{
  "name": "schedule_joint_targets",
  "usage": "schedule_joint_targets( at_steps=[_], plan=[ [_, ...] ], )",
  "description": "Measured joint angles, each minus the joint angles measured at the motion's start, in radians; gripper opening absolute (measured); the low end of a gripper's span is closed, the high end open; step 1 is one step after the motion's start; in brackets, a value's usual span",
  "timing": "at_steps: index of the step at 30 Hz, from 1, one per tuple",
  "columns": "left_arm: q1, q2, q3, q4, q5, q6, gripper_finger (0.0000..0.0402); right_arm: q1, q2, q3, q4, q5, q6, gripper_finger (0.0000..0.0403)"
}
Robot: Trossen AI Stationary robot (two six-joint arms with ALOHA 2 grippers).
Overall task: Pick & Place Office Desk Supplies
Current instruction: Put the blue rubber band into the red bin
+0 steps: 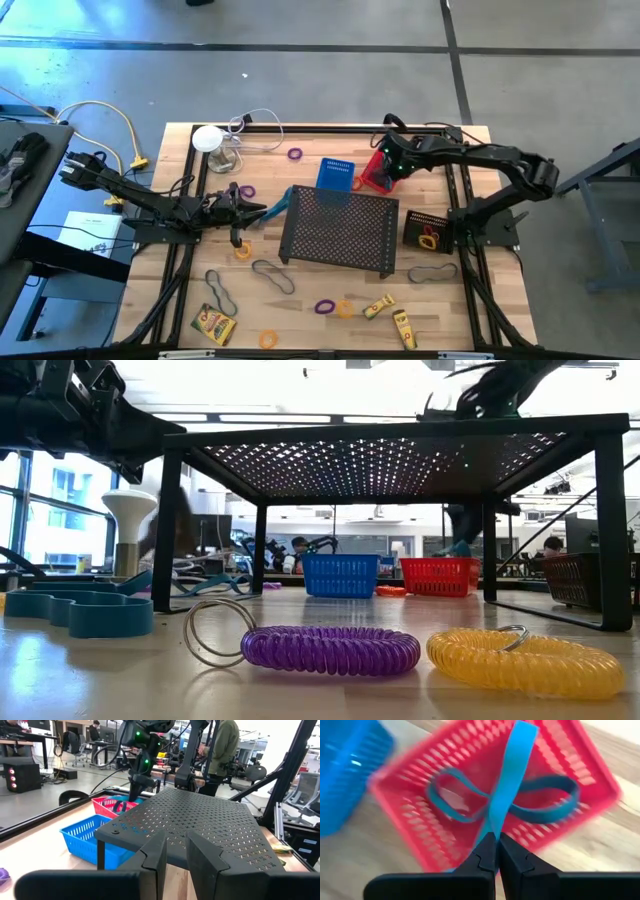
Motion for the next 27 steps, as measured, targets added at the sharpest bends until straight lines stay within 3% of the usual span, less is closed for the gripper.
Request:
schedule_joint_targets(
  at_steps=[8,16,27],
  plan=[
    [0.0,0.0,0.0,0.0,0.0,0.002,0.0066,-0.046,0.016,0.002,-0.024,0.05,-0.002,0.0003],
    [0.0,0.0,0.0,0.0,-0.001,0.002,0.0066,-0.079,0.109,0.002,0.026,-0.032,-0.055,0.0003],
    [0.0,0.0,0.0,0.0,-0.001,0.001,0.0066,-0.079,0.177,0.002,0.011,-0.025,-0.081,0.0003]
  ],
)
